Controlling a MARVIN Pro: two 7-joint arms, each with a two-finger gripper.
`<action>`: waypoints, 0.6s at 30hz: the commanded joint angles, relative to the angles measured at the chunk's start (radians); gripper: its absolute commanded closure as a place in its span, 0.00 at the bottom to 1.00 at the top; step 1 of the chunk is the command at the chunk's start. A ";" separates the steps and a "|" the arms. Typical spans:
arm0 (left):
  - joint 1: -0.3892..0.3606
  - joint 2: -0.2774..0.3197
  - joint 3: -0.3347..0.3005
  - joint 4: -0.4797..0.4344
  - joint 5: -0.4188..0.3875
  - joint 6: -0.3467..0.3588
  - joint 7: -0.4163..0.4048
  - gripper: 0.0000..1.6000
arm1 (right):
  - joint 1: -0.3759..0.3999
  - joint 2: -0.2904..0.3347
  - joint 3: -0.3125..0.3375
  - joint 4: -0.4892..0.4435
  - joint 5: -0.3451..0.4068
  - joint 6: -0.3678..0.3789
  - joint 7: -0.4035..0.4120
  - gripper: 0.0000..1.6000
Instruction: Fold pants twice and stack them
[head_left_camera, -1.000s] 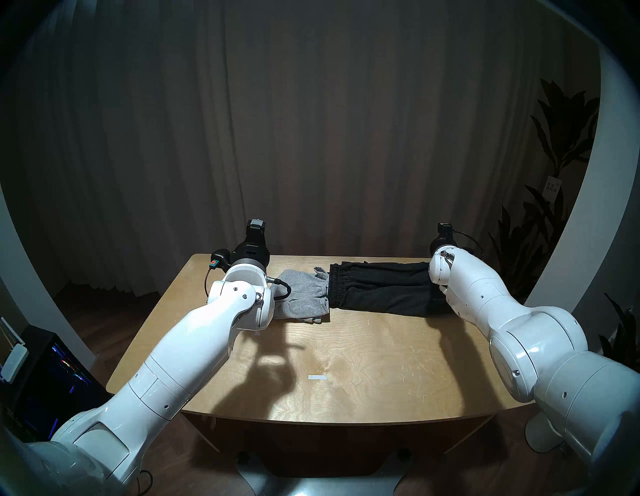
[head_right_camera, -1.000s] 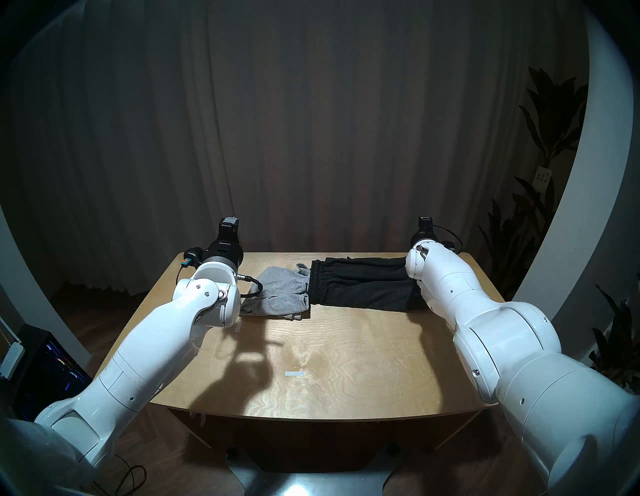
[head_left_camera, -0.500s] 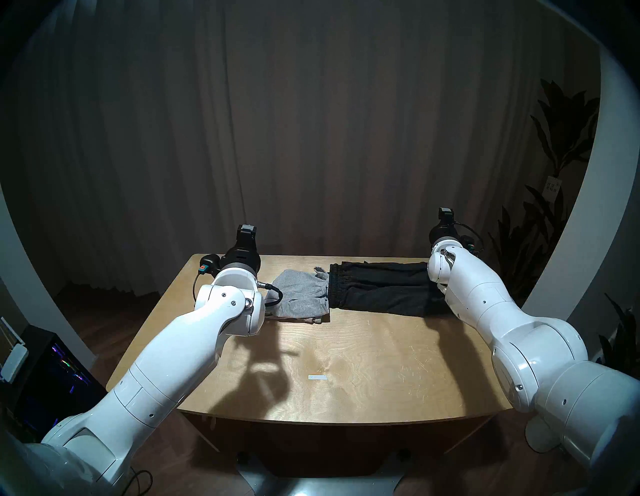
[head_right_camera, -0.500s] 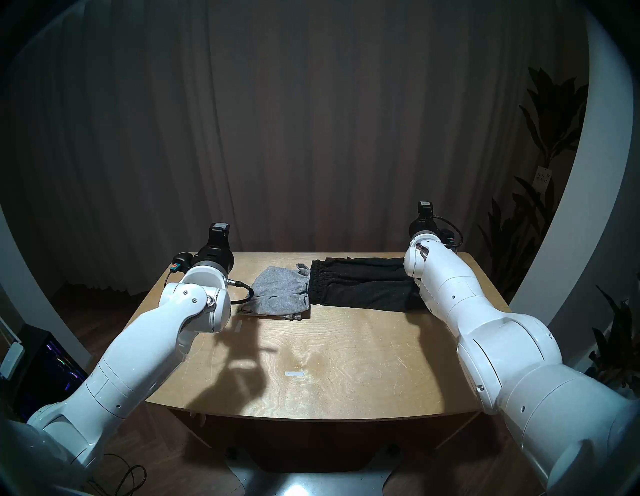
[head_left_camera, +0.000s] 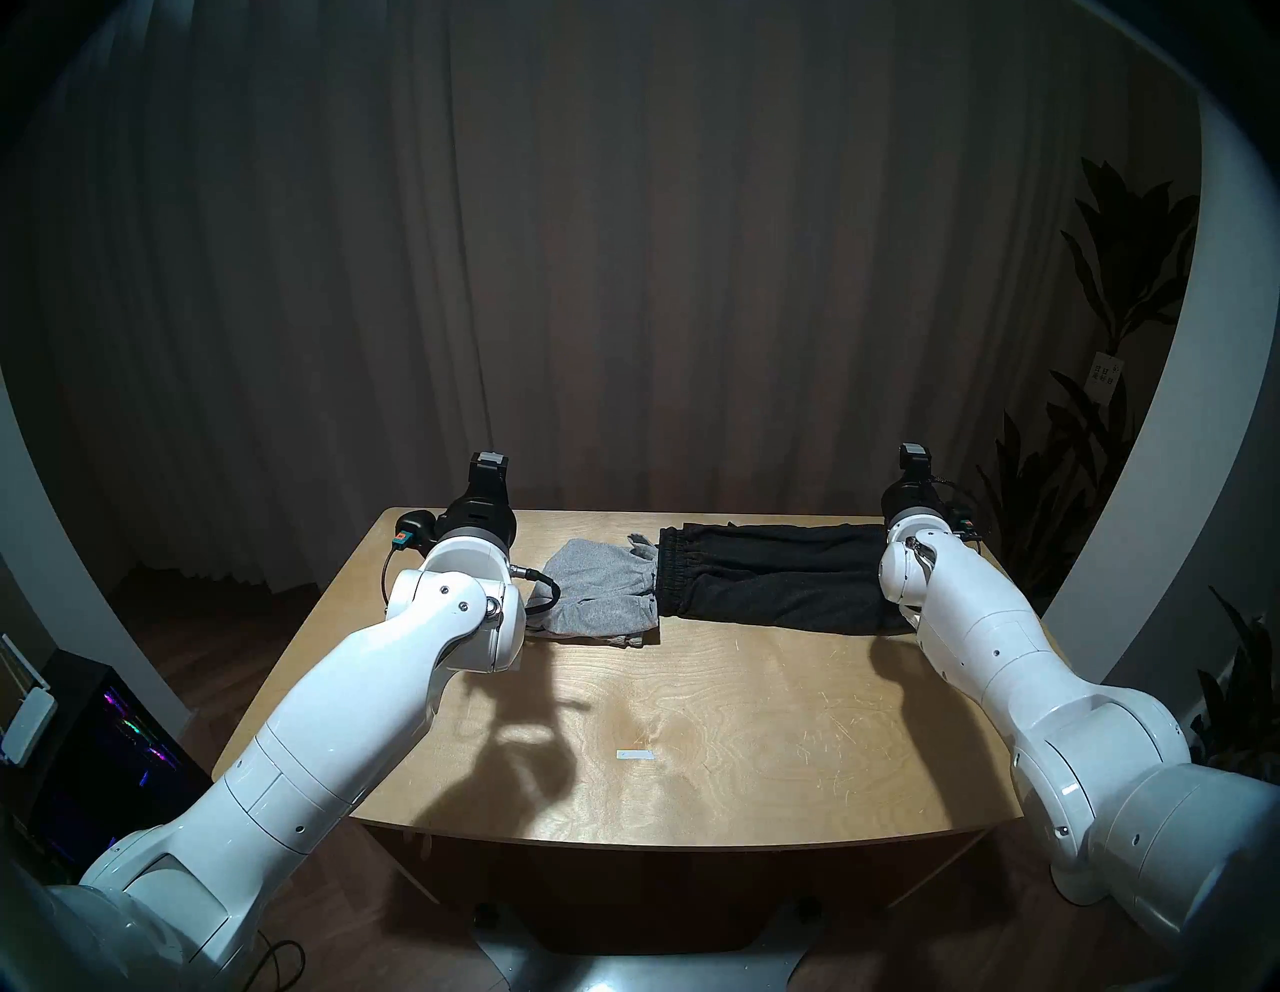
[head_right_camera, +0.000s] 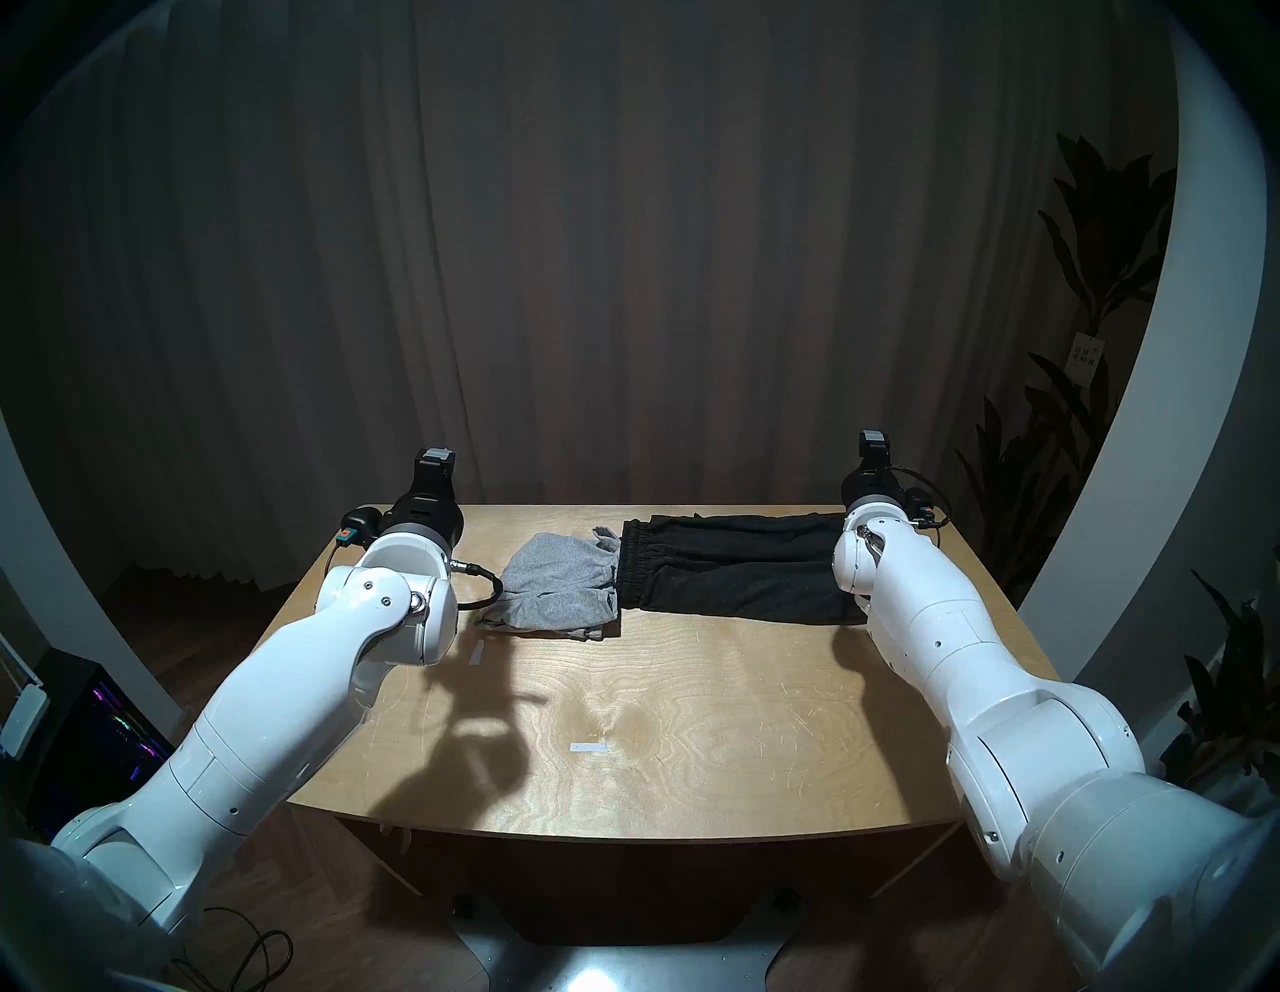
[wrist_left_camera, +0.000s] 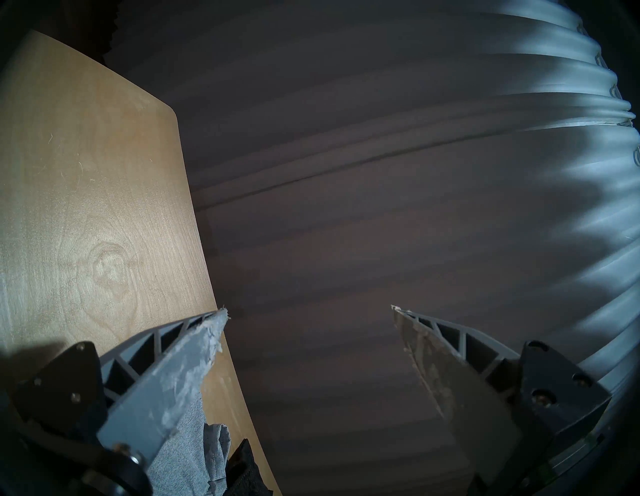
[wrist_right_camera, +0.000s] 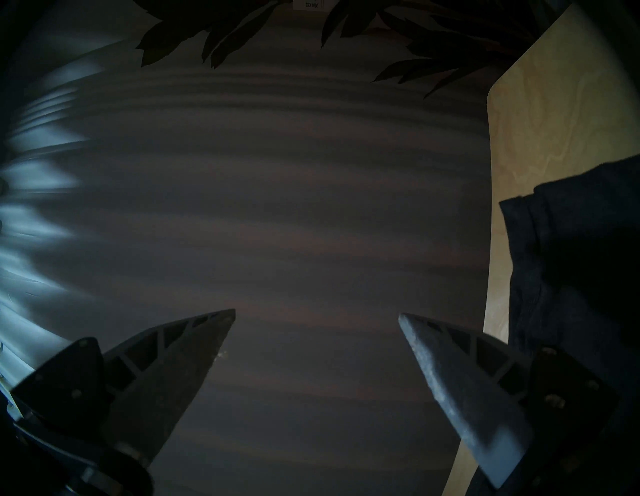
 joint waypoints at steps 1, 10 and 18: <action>-0.021 -0.003 -0.007 -0.002 -0.002 0.007 -0.008 0.00 | -0.041 0.040 0.016 -0.104 0.003 0.006 0.031 0.00; -0.018 0.000 -0.006 0.011 -0.005 0.017 -0.007 0.00 | -0.106 0.078 0.022 -0.204 0.003 0.010 0.029 0.00; -0.017 0.002 -0.008 0.019 -0.007 0.031 -0.006 0.00 | -0.198 0.115 0.028 -0.282 0.009 0.021 0.004 0.00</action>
